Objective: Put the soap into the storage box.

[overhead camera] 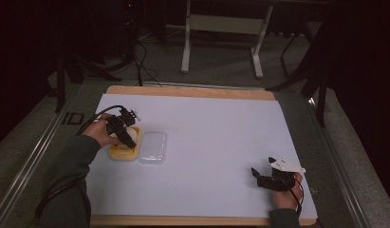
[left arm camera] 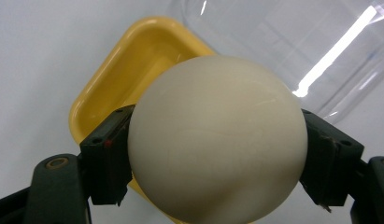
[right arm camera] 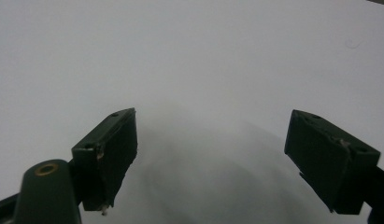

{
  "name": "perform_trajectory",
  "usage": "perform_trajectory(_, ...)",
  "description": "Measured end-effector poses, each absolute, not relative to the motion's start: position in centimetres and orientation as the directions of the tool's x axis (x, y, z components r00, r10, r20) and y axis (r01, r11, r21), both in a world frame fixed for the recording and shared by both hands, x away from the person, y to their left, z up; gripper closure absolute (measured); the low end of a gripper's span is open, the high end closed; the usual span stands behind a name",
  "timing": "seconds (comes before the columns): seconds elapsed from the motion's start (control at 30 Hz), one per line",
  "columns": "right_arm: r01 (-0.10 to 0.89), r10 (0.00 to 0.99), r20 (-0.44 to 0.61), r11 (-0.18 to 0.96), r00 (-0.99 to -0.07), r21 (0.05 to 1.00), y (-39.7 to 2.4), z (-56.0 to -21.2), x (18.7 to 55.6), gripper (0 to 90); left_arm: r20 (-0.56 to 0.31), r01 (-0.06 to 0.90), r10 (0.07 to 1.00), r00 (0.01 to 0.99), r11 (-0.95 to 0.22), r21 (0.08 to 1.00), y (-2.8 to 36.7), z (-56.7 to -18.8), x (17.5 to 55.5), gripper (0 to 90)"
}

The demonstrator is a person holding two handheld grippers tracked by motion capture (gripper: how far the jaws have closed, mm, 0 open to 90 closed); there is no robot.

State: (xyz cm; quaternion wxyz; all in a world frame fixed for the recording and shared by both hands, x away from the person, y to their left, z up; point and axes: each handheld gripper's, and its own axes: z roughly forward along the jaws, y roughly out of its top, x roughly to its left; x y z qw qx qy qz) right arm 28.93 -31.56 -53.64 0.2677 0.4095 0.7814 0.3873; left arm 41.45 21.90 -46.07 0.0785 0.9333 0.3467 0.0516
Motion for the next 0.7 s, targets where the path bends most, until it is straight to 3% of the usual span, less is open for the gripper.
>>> perform_trajectory(0.7, 0.433, 0.848, -0.101, 0.363, -0.52, 0.825, -31.5, -53.6, 28.9, 17.0, 0.067, 0.643, 0.655, 0.752, -0.752, 0.142, 22.7, -49.1, 41.8, 23.1)
